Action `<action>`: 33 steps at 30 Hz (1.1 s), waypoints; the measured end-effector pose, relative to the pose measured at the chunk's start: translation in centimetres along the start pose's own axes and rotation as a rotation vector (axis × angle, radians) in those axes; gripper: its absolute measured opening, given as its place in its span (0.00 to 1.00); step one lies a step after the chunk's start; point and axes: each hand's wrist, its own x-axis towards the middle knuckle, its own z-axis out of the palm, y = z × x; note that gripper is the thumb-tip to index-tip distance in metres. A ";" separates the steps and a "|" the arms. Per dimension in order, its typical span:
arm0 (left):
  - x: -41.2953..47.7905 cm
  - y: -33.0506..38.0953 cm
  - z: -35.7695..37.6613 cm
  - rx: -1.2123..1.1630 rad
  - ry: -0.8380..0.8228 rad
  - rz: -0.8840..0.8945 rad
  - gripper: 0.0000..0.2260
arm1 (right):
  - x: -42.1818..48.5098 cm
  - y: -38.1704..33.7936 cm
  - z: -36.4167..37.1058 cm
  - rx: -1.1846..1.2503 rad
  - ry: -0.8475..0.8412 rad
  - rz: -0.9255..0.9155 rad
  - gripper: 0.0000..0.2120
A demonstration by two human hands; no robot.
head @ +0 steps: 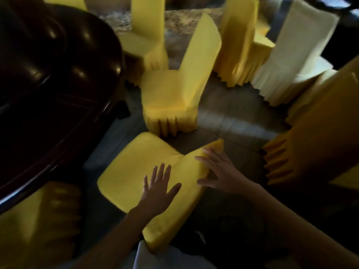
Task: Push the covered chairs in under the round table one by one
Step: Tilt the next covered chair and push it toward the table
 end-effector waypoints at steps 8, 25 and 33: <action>-3.7 0.0 2.8 -0.231 -0.137 -0.104 0.32 | 2.0 1.8 -0.6 -0.114 -0.138 -0.116 0.42; -5.7 0.8 4.5 -0.415 -0.091 -0.187 0.27 | 2.7 2.4 0.1 -0.011 0.012 -0.205 0.47; -5.0 -0.8 3.3 -0.472 -0.002 -0.262 0.25 | 5.7 1.4 -0.5 -0.007 0.068 -0.294 0.43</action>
